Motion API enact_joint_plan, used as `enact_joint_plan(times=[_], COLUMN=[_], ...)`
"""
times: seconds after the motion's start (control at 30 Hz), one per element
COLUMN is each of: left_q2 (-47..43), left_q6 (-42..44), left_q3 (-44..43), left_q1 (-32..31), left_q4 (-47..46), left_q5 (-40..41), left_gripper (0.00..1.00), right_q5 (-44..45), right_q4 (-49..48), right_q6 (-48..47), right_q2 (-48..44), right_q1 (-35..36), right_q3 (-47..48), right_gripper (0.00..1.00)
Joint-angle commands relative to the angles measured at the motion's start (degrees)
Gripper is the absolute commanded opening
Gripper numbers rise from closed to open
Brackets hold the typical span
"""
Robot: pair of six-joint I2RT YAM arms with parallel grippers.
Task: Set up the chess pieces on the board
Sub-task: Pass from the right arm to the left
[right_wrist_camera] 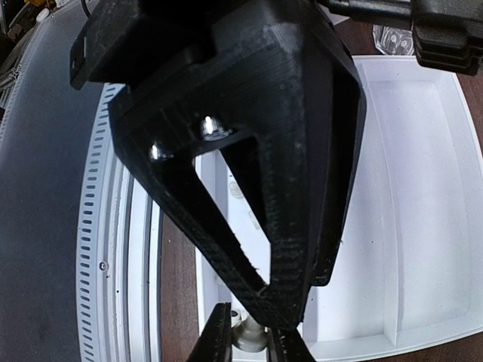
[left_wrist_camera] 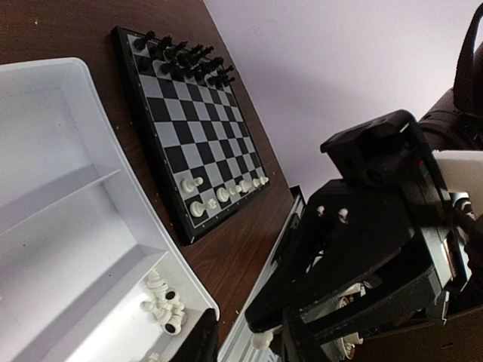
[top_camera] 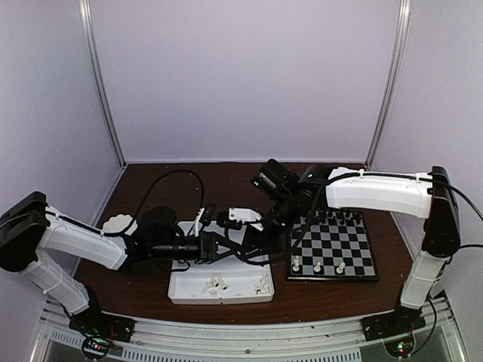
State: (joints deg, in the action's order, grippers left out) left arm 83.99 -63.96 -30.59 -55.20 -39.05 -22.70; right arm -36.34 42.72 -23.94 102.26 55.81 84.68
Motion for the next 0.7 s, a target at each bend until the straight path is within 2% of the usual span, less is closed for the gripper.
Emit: enact_joint_plan(times=[0.0,0.33,0.43,0.67], left_q2=[2.4,3.6,4.3,6.3], left_q6=[-1.9,-2.4,-2.6,-3.7], left_q3=[-0.9,-1.4,-2.0,-2.5], left_q1=[-0.2,0.0,-0.1,0.0], left_q4=[-6.3,-8.1,-8.7,-11.7], left_q5=[-4.2,-5.3,-5.7,-6.6], left_gripper=[0.28,0.27,0.24,0.11], right_q5=[0.2,1.0,0.7,1.2], right_q4=[-2.7,-4.3,-4.7,-5.2], right_q6=[0.6,2.5,2.6,2.9], right_q2=[-2.2,-2.9,-2.9,-3.2], right_q1=[-0.5,-2.3,-2.3,-2.3], right_q3=[0.4,-0.1,-0.2,-0.9], right_gripper=[0.09,0.09,0.09,0.09])
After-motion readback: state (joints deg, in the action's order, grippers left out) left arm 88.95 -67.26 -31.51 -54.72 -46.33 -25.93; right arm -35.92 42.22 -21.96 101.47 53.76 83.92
